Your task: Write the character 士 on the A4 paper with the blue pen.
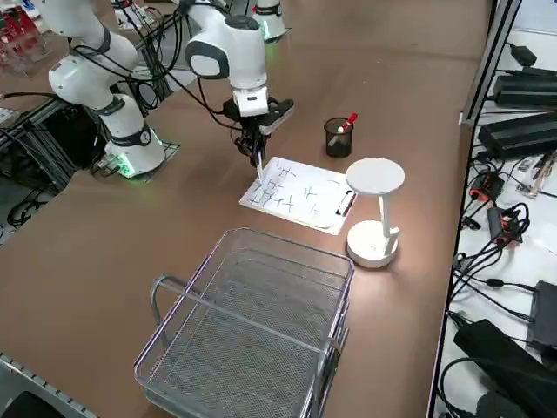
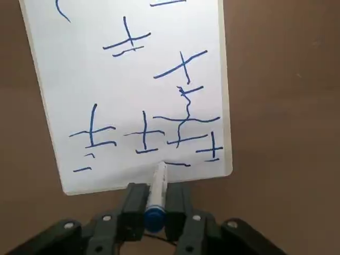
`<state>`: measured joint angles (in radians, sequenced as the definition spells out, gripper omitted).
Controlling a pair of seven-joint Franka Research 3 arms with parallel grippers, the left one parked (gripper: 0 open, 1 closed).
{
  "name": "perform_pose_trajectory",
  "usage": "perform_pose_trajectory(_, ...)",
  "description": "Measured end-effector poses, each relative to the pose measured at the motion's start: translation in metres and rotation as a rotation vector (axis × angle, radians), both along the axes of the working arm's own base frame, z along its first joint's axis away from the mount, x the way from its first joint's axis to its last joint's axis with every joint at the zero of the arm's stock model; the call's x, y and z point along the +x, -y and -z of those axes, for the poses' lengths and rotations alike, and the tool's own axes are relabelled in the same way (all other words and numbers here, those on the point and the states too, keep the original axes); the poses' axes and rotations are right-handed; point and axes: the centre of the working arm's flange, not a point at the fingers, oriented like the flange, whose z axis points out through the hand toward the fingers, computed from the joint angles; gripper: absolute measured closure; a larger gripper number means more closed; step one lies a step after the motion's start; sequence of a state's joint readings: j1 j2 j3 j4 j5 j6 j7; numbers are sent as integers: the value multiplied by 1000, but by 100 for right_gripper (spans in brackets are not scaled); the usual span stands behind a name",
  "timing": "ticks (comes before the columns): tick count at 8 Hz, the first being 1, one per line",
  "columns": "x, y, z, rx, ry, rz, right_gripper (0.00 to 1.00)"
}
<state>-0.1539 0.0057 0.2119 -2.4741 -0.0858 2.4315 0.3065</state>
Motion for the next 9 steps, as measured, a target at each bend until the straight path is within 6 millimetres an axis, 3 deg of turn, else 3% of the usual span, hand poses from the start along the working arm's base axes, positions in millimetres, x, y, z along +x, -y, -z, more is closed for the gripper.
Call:
perform_pose_trajectory(5,10,-2,-15,-11,-28,-56,79)
perform_pose_trajectory(9,10,19,-12,-58,-40,-89,79)
